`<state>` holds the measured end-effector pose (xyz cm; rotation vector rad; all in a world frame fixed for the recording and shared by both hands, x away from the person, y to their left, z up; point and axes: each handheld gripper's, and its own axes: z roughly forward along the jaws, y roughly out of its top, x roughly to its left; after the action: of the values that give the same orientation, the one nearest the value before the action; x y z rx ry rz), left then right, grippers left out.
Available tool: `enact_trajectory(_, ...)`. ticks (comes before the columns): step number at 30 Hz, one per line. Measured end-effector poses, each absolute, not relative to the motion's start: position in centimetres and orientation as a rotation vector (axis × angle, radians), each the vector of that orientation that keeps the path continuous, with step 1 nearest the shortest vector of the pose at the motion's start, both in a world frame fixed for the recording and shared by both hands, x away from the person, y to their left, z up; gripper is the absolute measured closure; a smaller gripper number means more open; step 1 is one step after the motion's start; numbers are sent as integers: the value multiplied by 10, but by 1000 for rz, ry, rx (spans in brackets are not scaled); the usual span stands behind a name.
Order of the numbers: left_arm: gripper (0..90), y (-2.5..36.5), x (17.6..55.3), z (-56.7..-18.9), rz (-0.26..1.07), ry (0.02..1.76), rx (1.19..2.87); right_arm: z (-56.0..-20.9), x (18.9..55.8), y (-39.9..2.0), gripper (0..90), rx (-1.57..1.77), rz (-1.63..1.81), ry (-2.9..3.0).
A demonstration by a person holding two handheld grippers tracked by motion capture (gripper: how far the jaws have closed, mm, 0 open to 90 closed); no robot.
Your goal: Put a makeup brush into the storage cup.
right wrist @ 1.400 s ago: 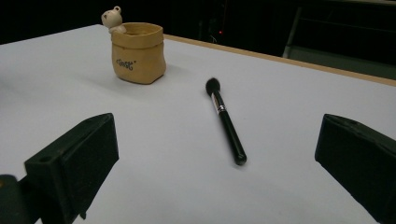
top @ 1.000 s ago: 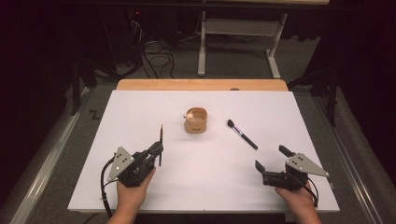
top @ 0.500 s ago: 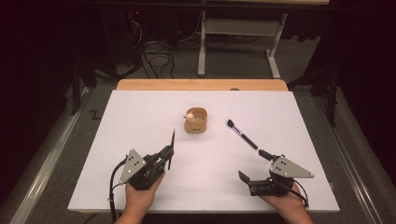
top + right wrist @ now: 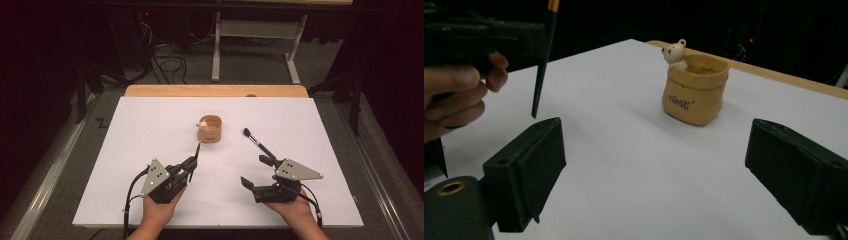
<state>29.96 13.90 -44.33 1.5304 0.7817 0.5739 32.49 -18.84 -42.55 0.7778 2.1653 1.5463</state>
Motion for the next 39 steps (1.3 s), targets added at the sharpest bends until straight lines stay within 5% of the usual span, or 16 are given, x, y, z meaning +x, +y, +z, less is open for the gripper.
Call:
enact_trajectory(16,831,110,311,-446,533,728,1511,-406,352,-148,270,734,1653,2136)
enact_trajectory(39,831,102,298,-458,483,712,1533,-411,341,-144,490,758,1824,2166)
